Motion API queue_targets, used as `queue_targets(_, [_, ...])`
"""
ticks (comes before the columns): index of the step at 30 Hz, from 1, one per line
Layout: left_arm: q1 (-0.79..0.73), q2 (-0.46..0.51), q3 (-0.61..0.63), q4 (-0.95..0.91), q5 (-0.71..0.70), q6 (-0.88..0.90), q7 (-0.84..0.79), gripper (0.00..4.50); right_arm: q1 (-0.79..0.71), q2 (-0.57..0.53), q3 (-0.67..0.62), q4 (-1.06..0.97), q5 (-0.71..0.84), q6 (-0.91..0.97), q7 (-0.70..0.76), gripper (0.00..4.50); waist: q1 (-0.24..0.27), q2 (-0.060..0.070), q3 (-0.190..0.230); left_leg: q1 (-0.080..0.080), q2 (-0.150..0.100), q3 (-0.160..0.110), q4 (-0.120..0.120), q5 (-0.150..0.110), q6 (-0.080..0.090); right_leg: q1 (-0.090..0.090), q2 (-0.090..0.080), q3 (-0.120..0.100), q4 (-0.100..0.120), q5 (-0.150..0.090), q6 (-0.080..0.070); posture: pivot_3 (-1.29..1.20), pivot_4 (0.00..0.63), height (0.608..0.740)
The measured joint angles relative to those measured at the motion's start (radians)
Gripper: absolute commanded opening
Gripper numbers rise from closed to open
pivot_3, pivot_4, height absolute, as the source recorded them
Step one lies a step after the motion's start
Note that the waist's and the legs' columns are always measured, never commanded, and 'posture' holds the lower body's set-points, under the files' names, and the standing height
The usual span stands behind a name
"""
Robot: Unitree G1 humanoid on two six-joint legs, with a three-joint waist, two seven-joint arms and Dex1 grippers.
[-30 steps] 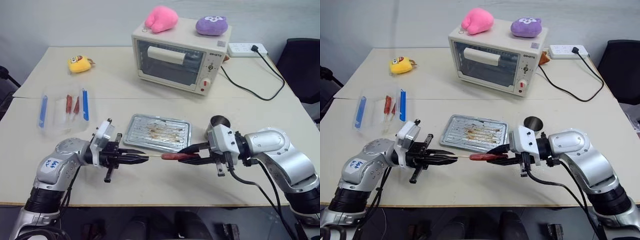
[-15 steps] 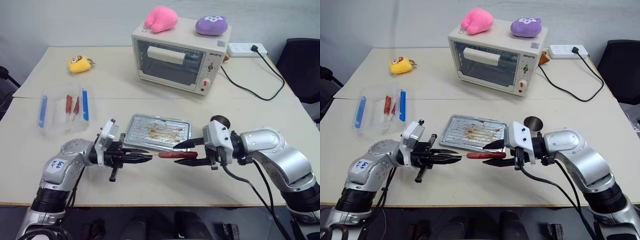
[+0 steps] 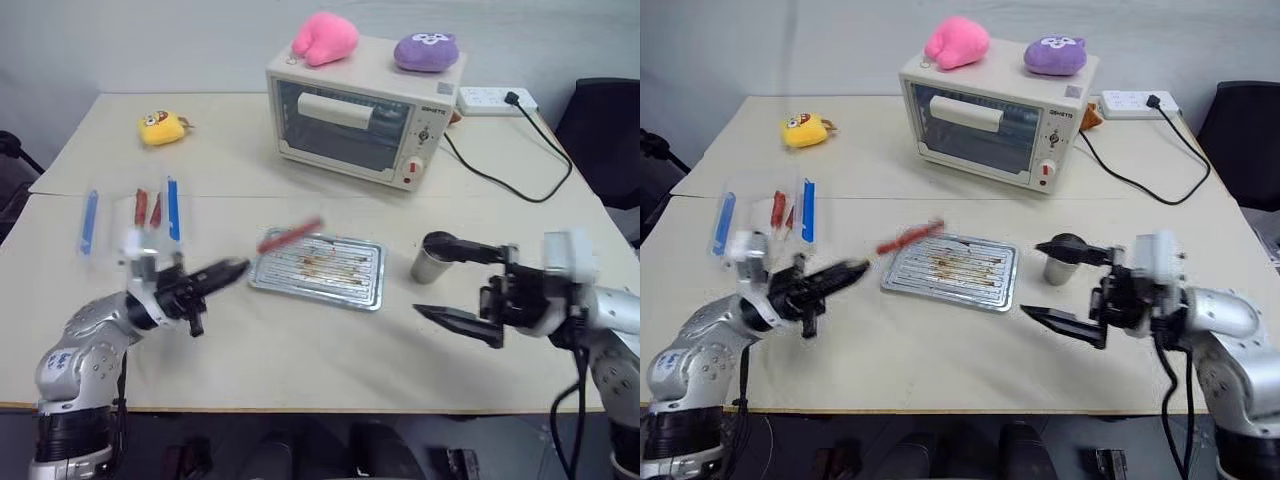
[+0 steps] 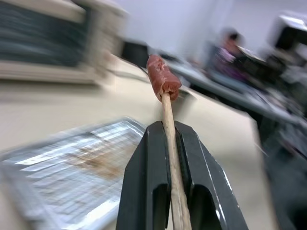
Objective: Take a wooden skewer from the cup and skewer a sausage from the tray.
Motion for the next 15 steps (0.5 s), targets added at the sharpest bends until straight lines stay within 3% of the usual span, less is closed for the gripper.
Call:
queue_targets(7, [-0.162, -0.081, 0.170, 0.188, 0.093, -0.199, 0.408, 0.00, 0.109, 0.133, 0.000, -0.080, -0.084, -0.138, -0.131, 4.46, 0.008, -0.002, -0.001, 0.001, -0.001, 0.001, 0.002, 0.000, 0.000, 0.001, 0.000, 0.000, 0.001, 0.000, 0.000, 0.00, 0.150, 0.740])
queue_targets(14, [-0.280, -0.071, 0.209, 0.419, 0.180, -0.306, 0.595, 0.00, 0.108, 0.152, 0.034, -0.078, -0.136, -0.188, -0.195, 4.46, 0.006, -0.003, -0.002, 0.002, -0.001, 0.001, 0.001, 0.000, 0.000, 0.002, 0.000, 0.000, 0.001, 0.000, 0.000, 0.00, 0.150, 0.740])
queue_targets(15, [-0.289, -0.070, 0.204, 0.447, 0.195, -0.312, 0.608, 0.27, 0.107, 0.153, 0.039, -0.078, -0.140, -0.193, -0.197, 4.49, 0.006, -0.003, -0.002, 0.002, -0.001, 0.001, 0.001, 0.000, 0.000, 0.002, 0.000, 0.000, 0.001, 0.000, 0.000, 0.00, 0.150, 0.740])
